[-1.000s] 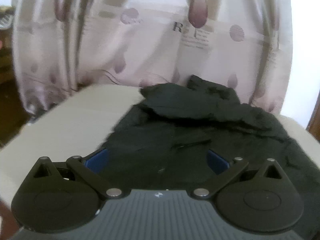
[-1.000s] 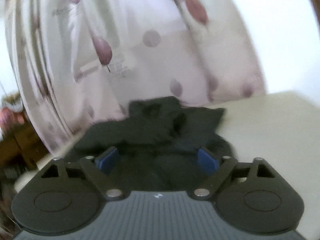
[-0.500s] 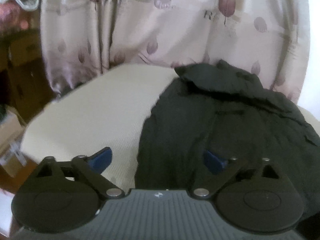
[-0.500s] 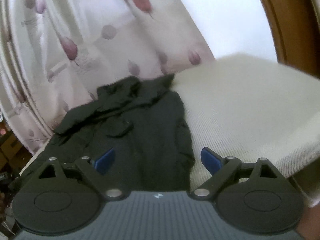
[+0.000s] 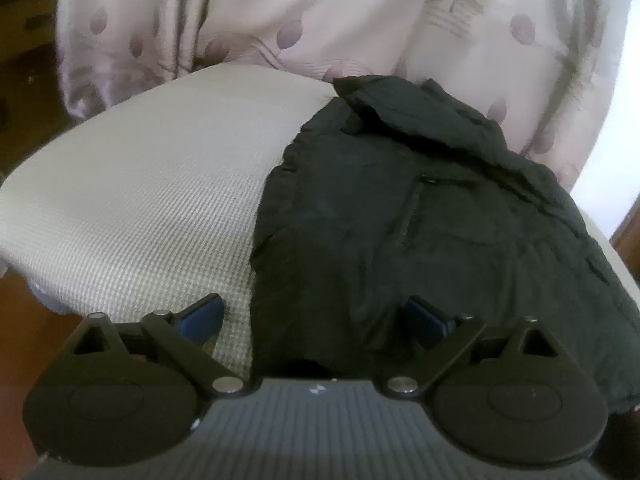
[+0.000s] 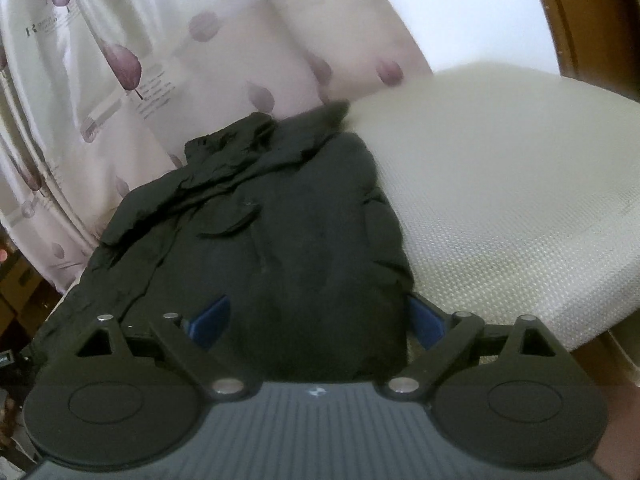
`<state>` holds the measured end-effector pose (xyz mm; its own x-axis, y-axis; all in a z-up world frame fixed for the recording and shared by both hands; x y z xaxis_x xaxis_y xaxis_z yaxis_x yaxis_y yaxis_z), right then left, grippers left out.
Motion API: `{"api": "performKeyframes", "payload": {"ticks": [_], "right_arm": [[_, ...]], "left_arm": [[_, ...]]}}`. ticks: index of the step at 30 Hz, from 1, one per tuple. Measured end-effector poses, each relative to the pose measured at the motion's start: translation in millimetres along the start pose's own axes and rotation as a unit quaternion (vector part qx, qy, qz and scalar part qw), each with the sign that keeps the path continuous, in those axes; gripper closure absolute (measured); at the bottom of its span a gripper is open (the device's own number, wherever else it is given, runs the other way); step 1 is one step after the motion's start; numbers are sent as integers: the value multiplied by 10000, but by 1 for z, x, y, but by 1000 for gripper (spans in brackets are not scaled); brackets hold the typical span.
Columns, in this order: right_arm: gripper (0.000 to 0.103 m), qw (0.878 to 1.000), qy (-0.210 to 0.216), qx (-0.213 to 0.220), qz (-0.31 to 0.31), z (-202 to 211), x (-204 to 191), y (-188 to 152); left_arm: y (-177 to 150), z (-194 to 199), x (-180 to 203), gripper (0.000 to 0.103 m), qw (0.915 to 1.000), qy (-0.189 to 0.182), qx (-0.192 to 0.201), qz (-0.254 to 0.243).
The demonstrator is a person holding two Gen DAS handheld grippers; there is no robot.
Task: Fold large clothes
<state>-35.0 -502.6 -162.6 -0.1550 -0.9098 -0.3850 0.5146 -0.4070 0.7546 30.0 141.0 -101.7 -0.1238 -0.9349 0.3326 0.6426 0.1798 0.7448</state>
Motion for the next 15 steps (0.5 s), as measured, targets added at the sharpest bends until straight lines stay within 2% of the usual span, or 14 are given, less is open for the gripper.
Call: {"api": "performKeyframes", "payload": {"ticks": [6, 8, 12, 15], "right_arm": [[9, 9996, -42, -56, 285, -4, -10, 0], [17, 9993, -94, -49, 355, -4, -12, 0], [40, 9987, -266, -38, 441, -4, -11, 0], [50, 9982, -337, -29, 487, -3, -10, -1]], "left_arm": [[4, -6, 12, 11, 9995, 112, -102, -276], [6, -7, 15, 14, 9992, 170, -143, -331], [7, -10, 21, 15, 9987, 236, -221, -385], [6, -11, 24, 15, 9981, 310, -265, -466]]}}
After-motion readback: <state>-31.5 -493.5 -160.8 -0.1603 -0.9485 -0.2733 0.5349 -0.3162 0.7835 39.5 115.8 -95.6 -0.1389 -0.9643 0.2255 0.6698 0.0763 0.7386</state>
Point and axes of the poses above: each gripper's, at about its wrist camera, not at the fingertips, and z roughly against the way its jaws point, x to its right, y to its top, the point moved 1 cm from there along -z, roughly the way its jaws point, and after that the axes turned 10 degrees about -y, right-handed, at the moved point
